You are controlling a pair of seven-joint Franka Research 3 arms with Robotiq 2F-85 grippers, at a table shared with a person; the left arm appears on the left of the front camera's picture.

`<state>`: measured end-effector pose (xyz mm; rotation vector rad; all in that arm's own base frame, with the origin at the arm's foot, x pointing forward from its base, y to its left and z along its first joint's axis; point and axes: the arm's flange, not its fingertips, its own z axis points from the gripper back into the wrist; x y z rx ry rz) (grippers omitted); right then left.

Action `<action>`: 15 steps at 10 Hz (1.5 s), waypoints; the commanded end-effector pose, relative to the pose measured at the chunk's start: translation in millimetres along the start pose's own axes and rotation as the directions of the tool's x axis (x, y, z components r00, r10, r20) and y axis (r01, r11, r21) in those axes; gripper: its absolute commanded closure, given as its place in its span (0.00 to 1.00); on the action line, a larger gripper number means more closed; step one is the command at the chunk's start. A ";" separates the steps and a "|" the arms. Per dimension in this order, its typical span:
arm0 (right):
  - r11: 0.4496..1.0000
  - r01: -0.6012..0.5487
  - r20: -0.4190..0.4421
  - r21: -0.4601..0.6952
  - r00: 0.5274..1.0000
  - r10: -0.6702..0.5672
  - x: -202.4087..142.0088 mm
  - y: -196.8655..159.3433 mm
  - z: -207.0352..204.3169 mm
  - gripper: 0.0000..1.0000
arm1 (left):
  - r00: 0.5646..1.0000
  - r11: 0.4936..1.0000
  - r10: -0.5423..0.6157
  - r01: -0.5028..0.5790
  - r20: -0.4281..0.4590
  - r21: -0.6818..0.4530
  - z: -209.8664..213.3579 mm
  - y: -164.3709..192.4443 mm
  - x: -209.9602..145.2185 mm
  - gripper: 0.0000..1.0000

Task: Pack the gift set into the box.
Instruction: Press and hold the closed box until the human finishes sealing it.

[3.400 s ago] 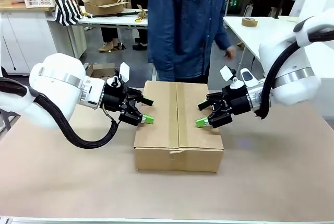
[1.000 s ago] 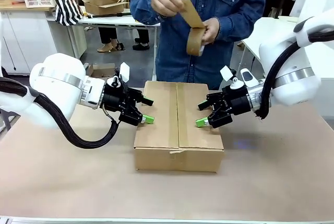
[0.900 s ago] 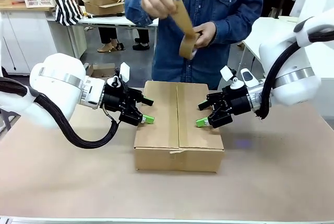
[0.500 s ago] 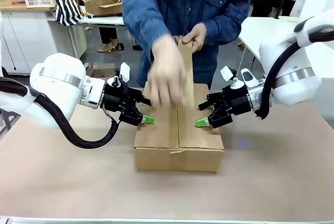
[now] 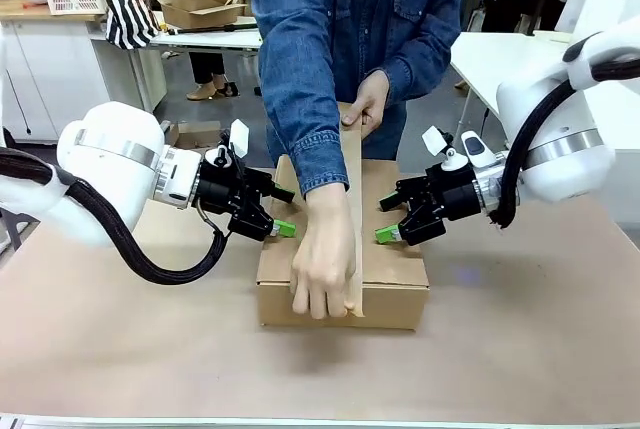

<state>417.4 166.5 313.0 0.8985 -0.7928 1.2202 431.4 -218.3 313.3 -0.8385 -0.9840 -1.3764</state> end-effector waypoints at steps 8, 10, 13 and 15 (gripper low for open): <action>1.000 0.004 -0.012 -0.004 1.000 -0.004 -3.8 4.1 0.9 0.00 | 1.000 1.000 -0.001 0.001 -0.001 0.002 0.3 -0.4 -0.6 0.00; 1.000 0.004 -0.012 -0.004 1.000 -0.004 -3.8 4.1 0.9 0.00 | 1.000 1.000 -0.001 0.001 -0.001 0.002 0.3 -0.4 -0.6 0.00; 1.000 0.004 -0.012 -0.004 1.000 -0.004 -3.8 4.1 0.9 0.00 | 1.000 1.000 -0.001 0.001 -0.001 0.002 0.3 -0.4 -0.6 0.00; 1.000 0.004 -0.012 -0.004 1.000 -0.004 -3.8 4.1 0.9 0.00 | 1.000 1.000 -0.001 0.001 -0.001 0.002 0.3 -0.4 -0.6 0.00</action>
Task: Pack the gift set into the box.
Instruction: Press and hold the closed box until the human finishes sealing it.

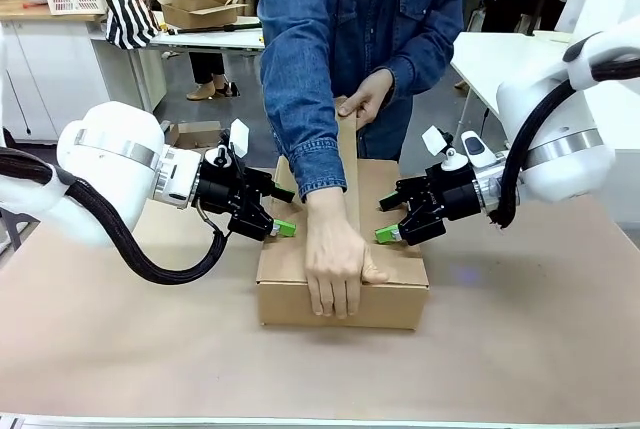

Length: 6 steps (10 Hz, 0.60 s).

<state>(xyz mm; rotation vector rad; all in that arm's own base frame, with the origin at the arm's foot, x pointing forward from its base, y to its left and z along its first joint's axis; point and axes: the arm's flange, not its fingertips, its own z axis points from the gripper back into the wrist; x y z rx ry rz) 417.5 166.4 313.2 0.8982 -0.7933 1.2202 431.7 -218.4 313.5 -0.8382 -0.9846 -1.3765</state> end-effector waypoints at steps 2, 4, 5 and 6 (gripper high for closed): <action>1.000 0.004 -0.013 -0.004 1.000 -0.004 -3.9 4.1 0.7 0.00 | 1.000 1.000 -0.001 0.001 -0.002 0.002 0.3 -0.7 -0.9 0.00; 1.000 0.004 -0.013 -0.004 1.000 -0.004 -3.9 4.1 0.7 0.00 | 1.000 1.000 -0.001 0.001 -0.002 0.002 0.3 -0.7 -0.9 0.00; 1.000 0.004 -0.013 -0.004 1.000 -0.004 -3.9 4.1 0.7 0.00 | 1.000 1.000 -0.001 0.001 -0.002 0.002 0.3 -0.7 -0.9 0.00; 1.000 0.004 -0.013 -0.004 1.000 -0.004 -3.9 4.1 0.7 0.00 | 1.000 1.000 -0.001 0.001 -0.002 0.002 0.3 -0.7 -0.9 0.00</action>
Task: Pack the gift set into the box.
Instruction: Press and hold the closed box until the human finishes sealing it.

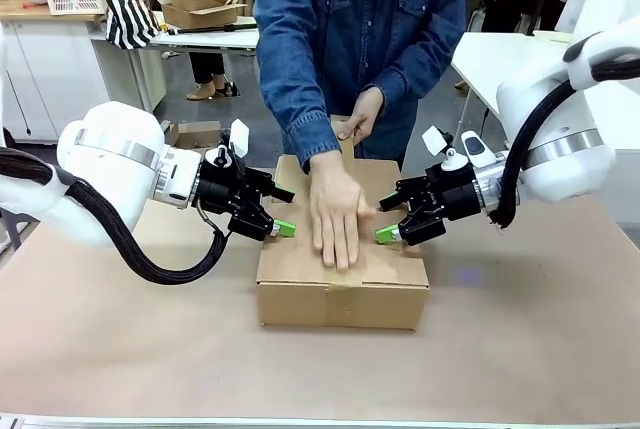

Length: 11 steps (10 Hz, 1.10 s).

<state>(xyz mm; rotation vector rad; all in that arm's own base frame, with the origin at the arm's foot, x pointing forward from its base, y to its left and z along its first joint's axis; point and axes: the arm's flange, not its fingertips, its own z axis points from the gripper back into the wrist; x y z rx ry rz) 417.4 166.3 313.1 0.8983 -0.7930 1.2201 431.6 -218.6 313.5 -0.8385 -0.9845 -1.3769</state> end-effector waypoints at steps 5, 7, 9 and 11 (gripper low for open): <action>1.000 0.004 -0.012 -0.004 1.000 -0.004 -3.8 4.0 0.7 0.00 | 1.000 1.000 -0.001 0.001 -0.002 0.002 0.4 -0.6 -0.9 0.00; 1.000 0.004 -0.012 -0.004 1.000 -0.004 -3.8 4.0 0.7 0.00 | 1.000 1.000 -0.001 0.001 -0.002 0.002 0.4 -0.6 -0.9 0.00; 1.000 0.004 -0.012 -0.004 1.000 -0.004 -3.8 4.0 0.7 0.00 | 1.000 1.000 -0.001 0.001 -0.002 0.002 0.4 -0.6 -0.9 0.00; 1.000 0.004 -0.012 -0.004 1.000 -0.004 -3.8 4.0 0.7 0.00 | 1.000 1.000 -0.001 0.001 -0.002 0.002 0.4 -0.6 -0.9 0.00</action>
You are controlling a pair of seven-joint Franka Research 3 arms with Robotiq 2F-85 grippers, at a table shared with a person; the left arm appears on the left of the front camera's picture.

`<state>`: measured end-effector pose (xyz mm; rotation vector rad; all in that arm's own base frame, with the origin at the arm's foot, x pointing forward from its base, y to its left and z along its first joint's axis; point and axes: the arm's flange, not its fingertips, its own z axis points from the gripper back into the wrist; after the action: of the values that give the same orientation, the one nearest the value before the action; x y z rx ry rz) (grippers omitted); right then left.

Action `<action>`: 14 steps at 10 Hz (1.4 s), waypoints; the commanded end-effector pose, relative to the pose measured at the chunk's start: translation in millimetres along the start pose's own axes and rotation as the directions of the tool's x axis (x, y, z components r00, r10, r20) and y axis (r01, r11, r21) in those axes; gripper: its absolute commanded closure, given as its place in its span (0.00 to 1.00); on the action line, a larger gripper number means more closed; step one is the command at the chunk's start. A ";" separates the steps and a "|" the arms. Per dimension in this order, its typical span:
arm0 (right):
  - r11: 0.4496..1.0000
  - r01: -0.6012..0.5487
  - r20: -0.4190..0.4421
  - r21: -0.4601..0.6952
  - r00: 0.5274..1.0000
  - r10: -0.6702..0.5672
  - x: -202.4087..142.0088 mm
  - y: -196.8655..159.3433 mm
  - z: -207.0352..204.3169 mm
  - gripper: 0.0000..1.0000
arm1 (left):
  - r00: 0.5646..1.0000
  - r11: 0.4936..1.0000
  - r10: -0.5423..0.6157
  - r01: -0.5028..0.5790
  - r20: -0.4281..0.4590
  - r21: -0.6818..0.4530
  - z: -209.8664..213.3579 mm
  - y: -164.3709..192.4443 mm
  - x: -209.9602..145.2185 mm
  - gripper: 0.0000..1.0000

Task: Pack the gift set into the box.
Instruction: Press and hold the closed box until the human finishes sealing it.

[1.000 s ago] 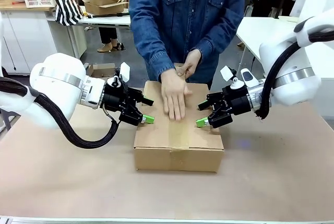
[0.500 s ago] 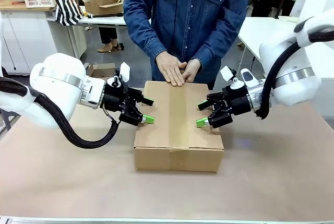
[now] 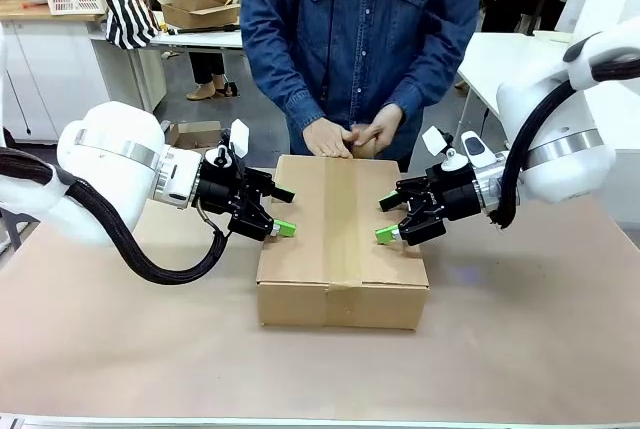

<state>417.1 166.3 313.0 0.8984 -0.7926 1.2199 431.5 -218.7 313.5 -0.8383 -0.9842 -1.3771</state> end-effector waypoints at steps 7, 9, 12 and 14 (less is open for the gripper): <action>1.000 0.004 -0.012 -0.004 1.000 -0.004 -3.6 3.8 0.7 0.00 | 1.000 1.000 -0.001 0.001 -0.001 0.002 0.6 -0.5 -1.0 0.00; 1.000 0.004 -0.012 -0.004 1.000 -0.004 -3.6 3.8 0.7 0.00 | 1.000 1.000 -0.001 0.001 -0.001 0.002 0.6 -0.5 -1.0 0.00; 1.000 0.004 -0.012 -0.004 1.000 -0.004 -3.6 3.8 0.7 0.00 | 1.000 1.000 -0.001 0.001 -0.001 0.002 0.6 -0.5 -1.0 0.00; 1.000 0.004 -0.012 -0.004 1.000 -0.004 -3.6 3.8 0.7 0.00 | 1.000 1.000 -0.001 0.001 -0.001 0.002 0.6 -0.5 -1.0 0.00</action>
<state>417.1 166.2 313.0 0.8984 -0.7926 1.2199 431.5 -218.8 313.5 -0.8384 -0.9843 -1.3773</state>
